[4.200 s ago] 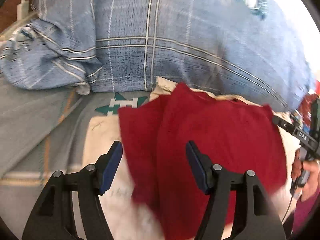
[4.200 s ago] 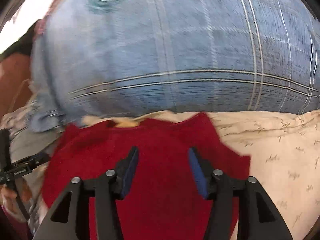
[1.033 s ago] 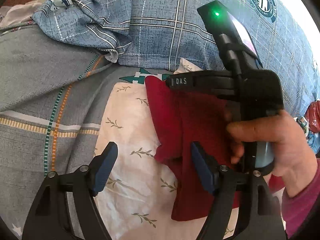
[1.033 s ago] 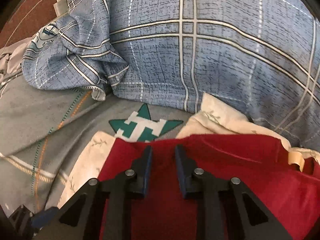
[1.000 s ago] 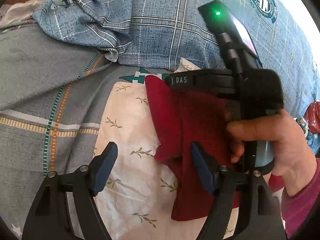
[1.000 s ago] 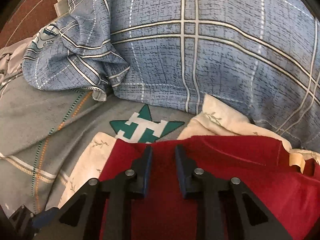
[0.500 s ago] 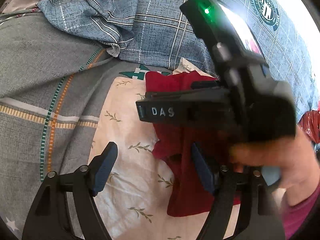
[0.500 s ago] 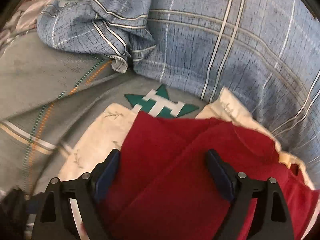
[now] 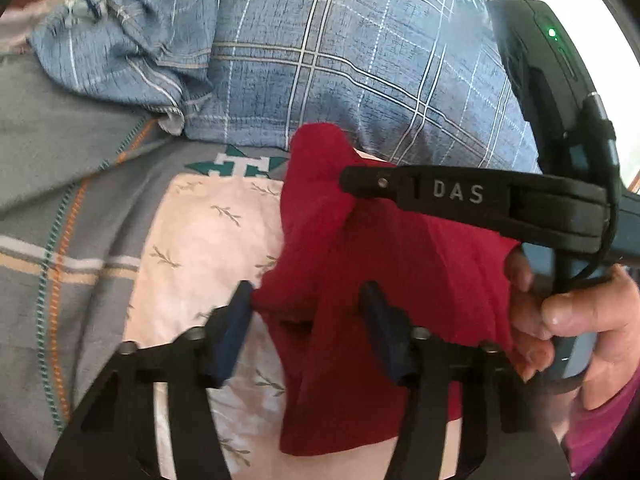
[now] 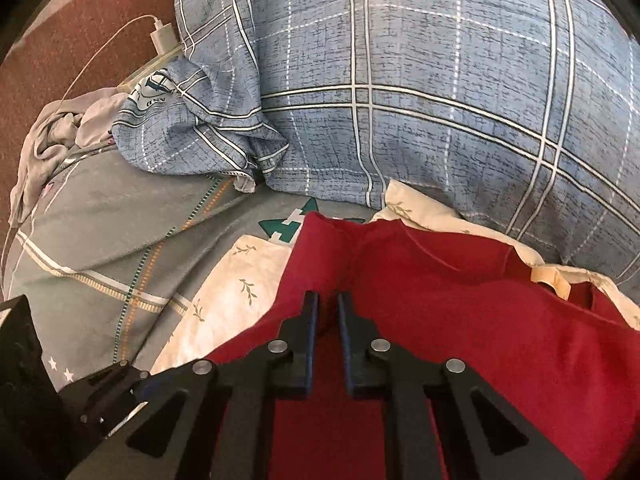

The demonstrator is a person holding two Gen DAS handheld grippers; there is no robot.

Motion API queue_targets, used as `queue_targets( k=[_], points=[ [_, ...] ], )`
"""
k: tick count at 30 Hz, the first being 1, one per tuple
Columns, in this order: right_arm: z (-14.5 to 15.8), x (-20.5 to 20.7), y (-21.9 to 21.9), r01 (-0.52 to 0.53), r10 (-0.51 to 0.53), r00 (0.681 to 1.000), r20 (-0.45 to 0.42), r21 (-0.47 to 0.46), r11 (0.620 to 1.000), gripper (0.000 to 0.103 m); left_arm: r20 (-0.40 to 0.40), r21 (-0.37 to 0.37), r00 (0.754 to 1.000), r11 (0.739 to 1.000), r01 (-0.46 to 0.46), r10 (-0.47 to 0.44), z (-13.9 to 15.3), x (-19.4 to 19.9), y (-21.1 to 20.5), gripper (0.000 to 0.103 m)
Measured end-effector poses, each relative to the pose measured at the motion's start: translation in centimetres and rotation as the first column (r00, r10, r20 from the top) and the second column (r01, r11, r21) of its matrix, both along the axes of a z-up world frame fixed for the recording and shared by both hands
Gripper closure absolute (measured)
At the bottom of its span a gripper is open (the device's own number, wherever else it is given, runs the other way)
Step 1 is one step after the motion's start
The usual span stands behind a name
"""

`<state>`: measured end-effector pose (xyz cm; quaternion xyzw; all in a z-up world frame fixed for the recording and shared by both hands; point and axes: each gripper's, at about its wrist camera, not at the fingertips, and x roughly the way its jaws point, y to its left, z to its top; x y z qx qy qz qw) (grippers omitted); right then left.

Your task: Fold small clothes

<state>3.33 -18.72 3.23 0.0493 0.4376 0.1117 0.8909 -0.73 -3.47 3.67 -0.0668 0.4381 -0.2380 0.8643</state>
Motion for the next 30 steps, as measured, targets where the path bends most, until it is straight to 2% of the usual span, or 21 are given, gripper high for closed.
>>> queue_targets(
  k=[4, 6, 9, 11, 13, 14, 16, 19, 27, 28, 29, 30],
  points=[
    [0.2, -0.2, -0.3, 0.009, -0.01, 1.0, -0.009, -0.028, 1.0, 0.099, 0.0, -0.011, 1.0, 1.0, 0.005, -0.005, -0.1, -0.2, -0.1, 0.065],
    [-0.1, 0.0, -0.4, 0.021, -0.021, 1.0, -0.015, -0.025, 0.999, 0.099, 0.006, -0.007, 1.0, 1.0, 0.008, -0.008, -0.1, -0.3, -0.3, 0.066],
    [0.2, -0.5, -1.2, 0.035, -0.034, 0.999, -0.014, 0.03, 0.999, 0.092, 0.014, -0.007, 1.0, 1.0, 0.011, -0.011, 0.1, -0.5, -0.5, 0.069],
    [0.5, -0.6, -1.6, 0.044, -0.042, 0.999, -0.021, 0.093, 0.995, 0.081, 0.016, -0.013, 1.0, 1.0, 0.01, -0.01, 0.2, -0.4, -0.6, 0.07],
    [0.8, -0.6, -1.8, 0.046, -0.042, 0.999, -0.032, 0.141, 0.989, 0.032, 0.018, -0.024, 1.0, 1.0, 0.01, -0.01, 0.4, -0.6, -0.6, 0.072],
    [1.0, -0.5, -1.8, 0.051, -0.046, 0.998, -0.032, 0.153, 0.987, 0.026, 0.019, -0.032, 1.0, 0.999, 0.011, -0.01, 0.5, -0.6, -0.6, 0.072],
    [1.4, -0.4, -1.5, 0.052, -0.048, 0.998, -0.026, 0.161, 0.986, 0.024, 0.027, -0.06, 1.0, 0.998, 0.015, -0.013, 0.9, -0.7, -0.6, 0.073],
    [1.7, 0.5, -0.3, 0.024, -0.018, 0.998, -0.054, 0.114, 0.993, 0.02, 0.051, -0.085, 0.998, 0.996, 0.029, -0.025, 1.5, -1.0, -0.7, 0.073],
    [-0.5, 3.4, 2.7, 0.006, -0.003, 0.984, -0.177, 0.015, 1.0, 0.019, 0.103, -0.103, 0.993, 0.992, 0.074, -0.064, 2.3, -1.7, -1.1, 0.073],
    [-0.8, 3.6, 2.7, 0.006, -0.005, 0.983, -0.184, 0.005, 1.0, 0.024, 0.109, -0.097, 0.992, 0.992, 0.081, -0.07, 2.4, -1.7, -1.3, 0.073],
    [-1.1, 3.6, 2.5, 0.009, -0.011, 0.984, -0.18, -0.012, 1.0, 0.048, 0.111, -0.09, 0.991, 0.992, 0.083, -0.073, 2.4, -1.7, -1.4, 0.073],
    [-1.1, 3.5, 2.2, 0.013, -0.017, 0.986, -0.167, -0.027, 1.0, 0.063, 0.112, -0.082, 0.991, 0.993, 0.083, -0.074, 2.4, -1.7, -1.5, 0.073]
  ],
)
